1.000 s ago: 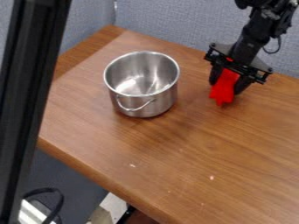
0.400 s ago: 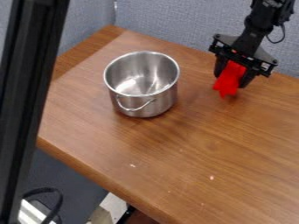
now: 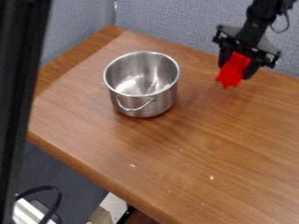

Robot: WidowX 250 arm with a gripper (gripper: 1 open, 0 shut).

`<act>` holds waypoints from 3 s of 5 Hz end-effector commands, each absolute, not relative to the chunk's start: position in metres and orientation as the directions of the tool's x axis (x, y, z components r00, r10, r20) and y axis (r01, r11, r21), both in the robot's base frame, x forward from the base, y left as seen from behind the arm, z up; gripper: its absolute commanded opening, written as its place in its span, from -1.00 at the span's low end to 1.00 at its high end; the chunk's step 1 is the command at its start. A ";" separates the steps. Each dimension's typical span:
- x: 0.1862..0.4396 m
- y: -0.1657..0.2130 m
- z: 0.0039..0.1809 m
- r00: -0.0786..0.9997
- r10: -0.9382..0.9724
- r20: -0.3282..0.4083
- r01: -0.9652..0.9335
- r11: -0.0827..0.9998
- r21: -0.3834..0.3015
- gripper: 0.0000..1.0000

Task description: Put the red object in the metal pot

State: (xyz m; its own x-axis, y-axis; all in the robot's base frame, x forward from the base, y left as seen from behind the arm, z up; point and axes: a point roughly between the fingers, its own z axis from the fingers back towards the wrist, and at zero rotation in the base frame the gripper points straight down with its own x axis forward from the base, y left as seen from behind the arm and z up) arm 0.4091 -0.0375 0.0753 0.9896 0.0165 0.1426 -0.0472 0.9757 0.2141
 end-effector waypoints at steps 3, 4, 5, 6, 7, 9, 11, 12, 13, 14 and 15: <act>0.388 -0.012 0.141 0.969 0.016 0.245 -0.057 0.986 0.158 -1.00; 0.388 0.010 0.166 0.963 -0.037 0.266 0.000 0.991 0.136 -1.00; 0.387 0.041 0.189 0.957 -0.033 0.288 -0.005 0.992 0.130 -1.00; 0.376 0.031 0.193 0.953 -0.060 0.298 0.024 0.992 0.125 -1.00; 0.336 0.021 0.196 0.947 -0.056 0.316 0.020 0.993 0.116 -1.00; 0.292 -0.014 0.190 0.948 -0.023 0.318 -0.005 0.996 0.087 -1.00; 0.298 -0.003 0.181 0.949 -0.015 0.313 -0.011 0.997 0.081 -1.00; 0.296 0.036 0.185 0.946 0.013 0.324 -0.041 0.996 0.079 -1.00; 0.310 0.011 0.182 0.947 -0.066 0.314 0.048 0.997 0.064 -1.00; 0.316 0.031 0.168 0.958 -0.011 0.286 -0.010 0.997 0.071 -1.00; 0.316 0.052 0.155 0.963 0.068 0.262 -0.089 0.994 0.069 -1.00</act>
State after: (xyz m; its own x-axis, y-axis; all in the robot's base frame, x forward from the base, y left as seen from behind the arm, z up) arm 0.3118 0.0497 0.1405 0.9750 0.0709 0.2105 -0.0853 0.9945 0.0603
